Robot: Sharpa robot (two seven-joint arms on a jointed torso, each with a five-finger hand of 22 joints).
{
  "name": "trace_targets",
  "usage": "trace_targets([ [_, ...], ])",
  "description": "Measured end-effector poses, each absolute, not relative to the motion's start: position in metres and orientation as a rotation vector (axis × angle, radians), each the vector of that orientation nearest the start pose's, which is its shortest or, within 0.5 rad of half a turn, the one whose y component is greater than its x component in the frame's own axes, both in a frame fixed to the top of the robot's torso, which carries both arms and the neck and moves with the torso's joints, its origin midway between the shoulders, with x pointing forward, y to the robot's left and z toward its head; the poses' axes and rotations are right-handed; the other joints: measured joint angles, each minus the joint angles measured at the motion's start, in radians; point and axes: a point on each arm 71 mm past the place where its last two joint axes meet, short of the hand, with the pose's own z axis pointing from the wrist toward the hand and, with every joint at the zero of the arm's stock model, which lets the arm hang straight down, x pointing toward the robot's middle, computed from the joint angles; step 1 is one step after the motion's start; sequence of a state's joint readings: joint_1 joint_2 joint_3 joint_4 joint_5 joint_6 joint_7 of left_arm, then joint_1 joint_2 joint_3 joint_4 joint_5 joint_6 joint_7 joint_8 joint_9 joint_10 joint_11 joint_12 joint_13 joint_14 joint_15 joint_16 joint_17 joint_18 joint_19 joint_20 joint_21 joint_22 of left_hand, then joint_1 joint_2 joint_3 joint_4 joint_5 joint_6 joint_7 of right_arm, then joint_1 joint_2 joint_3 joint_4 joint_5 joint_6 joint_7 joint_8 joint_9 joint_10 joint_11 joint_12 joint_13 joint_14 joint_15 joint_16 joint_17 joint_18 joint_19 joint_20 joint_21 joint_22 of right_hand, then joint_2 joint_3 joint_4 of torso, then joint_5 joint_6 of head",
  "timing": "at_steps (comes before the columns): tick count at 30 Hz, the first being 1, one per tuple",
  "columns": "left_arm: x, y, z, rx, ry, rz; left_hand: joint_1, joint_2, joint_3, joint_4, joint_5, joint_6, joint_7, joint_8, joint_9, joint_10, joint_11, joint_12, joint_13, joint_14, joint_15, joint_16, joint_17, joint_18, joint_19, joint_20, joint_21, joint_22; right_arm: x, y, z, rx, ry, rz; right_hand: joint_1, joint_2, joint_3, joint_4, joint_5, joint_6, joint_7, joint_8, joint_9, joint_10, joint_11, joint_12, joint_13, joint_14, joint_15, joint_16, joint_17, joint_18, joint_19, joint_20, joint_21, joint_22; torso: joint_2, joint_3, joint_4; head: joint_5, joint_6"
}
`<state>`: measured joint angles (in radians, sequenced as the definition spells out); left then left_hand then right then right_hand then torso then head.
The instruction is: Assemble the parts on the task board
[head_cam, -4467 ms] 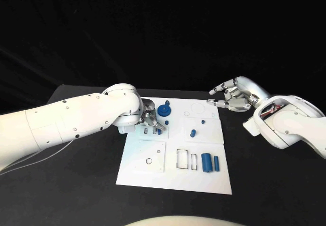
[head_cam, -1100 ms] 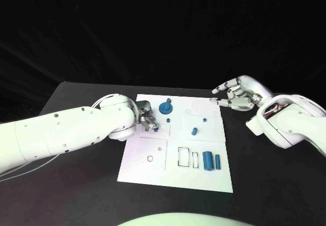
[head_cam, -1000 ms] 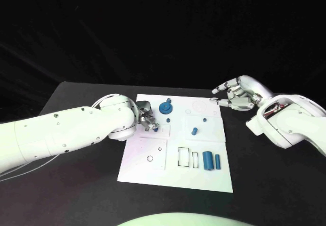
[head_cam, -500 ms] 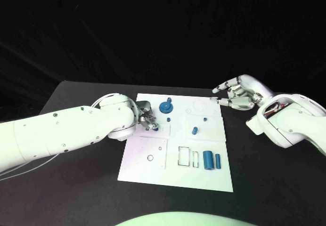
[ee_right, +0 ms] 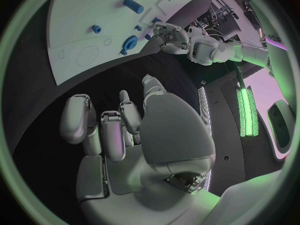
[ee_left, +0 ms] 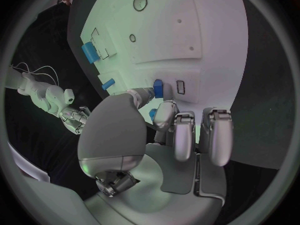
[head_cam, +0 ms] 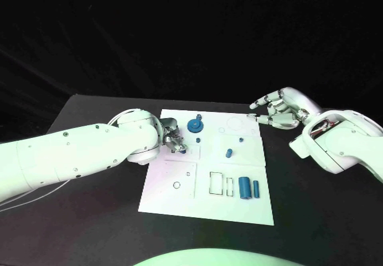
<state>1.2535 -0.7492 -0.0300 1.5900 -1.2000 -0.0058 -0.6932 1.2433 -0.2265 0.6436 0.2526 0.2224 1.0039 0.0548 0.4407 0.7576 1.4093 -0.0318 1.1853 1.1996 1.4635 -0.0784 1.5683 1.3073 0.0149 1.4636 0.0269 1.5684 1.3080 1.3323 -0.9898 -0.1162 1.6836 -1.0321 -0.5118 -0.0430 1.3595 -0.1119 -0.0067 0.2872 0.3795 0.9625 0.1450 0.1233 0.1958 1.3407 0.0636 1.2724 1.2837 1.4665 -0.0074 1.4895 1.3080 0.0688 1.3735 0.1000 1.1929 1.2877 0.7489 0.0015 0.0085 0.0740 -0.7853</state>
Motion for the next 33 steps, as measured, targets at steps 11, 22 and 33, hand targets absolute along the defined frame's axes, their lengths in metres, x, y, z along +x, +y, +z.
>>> trace_targets([
  [11,0.4800,0.1636,-0.1869,-0.146,2.155,-0.312,-0.050,0.000,0.013,-0.046,0.000,-0.003,-0.004,0.000,0.027,0.009,-0.009,0.006,0.003,0.003,-0.010,0.000,0.000,0.000,0.002,-0.009,0.000,0.000,0.4689,-0.2336,-0.1326,0.244,1.538,0.838,0.000,0.000,0.000,0.000,0.000,0.000,0.000,0.004,0.000,0.000,0.000,0.000,0.000,0.000,0.000,0.000,0.000,0.000,0.000,0.000,0.000,0.000,0.000,0.0008,0.0001,-0.001,-0.004],
  [22,0.4812,0.1633,-0.1871,-0.143,2.161,-0.310,-0.056,0.001,-0.015,-0.056,0.000,0.006,-0.013,-0.001,0.029,0.013,-0.013,0.009,0.009,0.001,-0.015,0.000,0.001,0.000,0.004,-0.011,0.000,0.000,0.4689,-0.2338,-0.1328,0.245,1.538,0.839,0.000,0.000,-0.003,0.003,0.000,0.000,0.000,0.004,0.000,0.000,0.000,0.000,0.000,0.000,0.000,0.000,0.000,0.000,0.000,0.000,0.000,0.000,0.000,0.0008,-0.0004,-0.001,-0.009],
  [33,0.4816,0.1632,-0.1880,-0.144,2.166,-0.308,-0.056,0.001,-0.108,-0.016,0.000,0.031,-0.030,-0.001,0.040,0.020,-0.020,0.011,0.014,0.000,-0.015,0.000,0.001,0.000,0.000,-0.015,0.000,0.000,0.4689,-0.2339,-0.1329,0.246,1.538,0.840,0.000,0.000,-0.003,0.003,0.000,0.000,0.000,0.004,0.000,0.000,0.000,0.000,-0.001,0.000,0.000,0.000,0.000,0.000,0.000,0.000,-0.002,0.000,-0.001,0.0002,0.0001,-0.003,-0.011],
])
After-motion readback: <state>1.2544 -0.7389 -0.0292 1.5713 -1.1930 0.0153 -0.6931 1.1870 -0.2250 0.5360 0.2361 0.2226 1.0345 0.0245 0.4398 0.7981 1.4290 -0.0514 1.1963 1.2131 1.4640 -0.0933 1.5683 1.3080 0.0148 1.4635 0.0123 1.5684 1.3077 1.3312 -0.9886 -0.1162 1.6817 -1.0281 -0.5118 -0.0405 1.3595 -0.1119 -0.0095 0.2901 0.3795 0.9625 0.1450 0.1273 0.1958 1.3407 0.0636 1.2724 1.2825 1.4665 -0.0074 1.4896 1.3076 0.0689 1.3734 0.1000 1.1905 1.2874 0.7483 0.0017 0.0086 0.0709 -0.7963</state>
